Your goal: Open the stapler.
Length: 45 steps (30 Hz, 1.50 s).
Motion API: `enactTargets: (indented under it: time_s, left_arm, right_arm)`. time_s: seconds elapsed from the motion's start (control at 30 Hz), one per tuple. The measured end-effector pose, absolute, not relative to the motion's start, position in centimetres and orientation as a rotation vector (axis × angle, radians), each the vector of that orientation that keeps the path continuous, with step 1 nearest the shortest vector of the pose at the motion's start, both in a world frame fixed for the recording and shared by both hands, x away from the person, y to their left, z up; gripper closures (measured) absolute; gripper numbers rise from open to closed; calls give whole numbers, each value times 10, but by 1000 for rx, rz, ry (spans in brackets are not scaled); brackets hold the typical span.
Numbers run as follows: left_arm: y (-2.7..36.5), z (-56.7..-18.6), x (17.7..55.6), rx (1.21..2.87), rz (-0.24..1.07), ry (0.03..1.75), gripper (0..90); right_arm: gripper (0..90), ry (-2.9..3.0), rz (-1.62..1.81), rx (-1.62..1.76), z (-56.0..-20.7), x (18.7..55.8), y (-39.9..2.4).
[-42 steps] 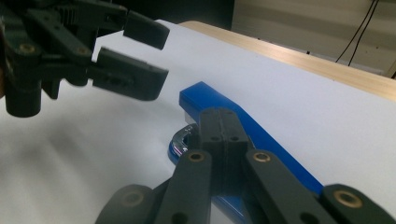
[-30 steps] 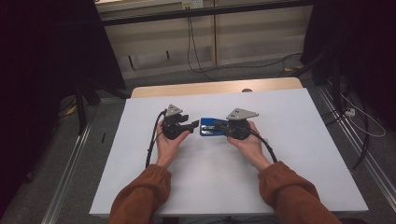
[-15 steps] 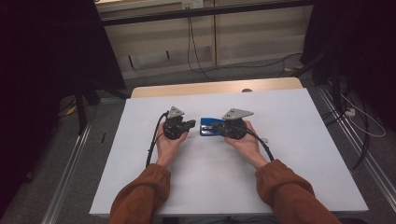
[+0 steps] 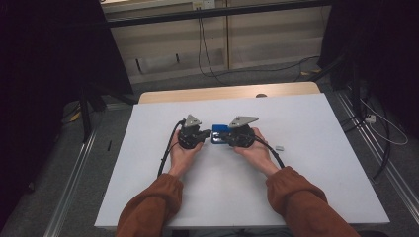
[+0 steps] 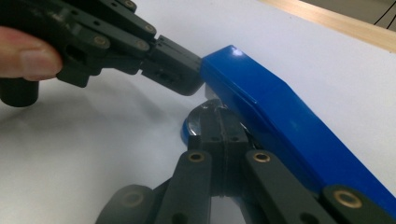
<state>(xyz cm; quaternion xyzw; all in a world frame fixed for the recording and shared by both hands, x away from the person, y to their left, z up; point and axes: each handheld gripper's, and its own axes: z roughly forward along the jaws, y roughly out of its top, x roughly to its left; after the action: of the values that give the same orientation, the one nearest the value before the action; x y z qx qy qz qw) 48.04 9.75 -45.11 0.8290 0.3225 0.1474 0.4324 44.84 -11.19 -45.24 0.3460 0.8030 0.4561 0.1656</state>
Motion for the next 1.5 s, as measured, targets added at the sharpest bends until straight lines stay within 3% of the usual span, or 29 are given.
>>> enactTargets:
  time_s: [0.97, 1.5]
  left_arm:
    - [90, -449, 479, 2059, 443, 767, 900]
    - [91, -444, 478, 2022, 418, 774, 900]
  right_arm:
    - [900, 2289, 1269, 1009, -460, 453, -105]
    - [900, 2293, 1283, 1019, -461, 453, -106]
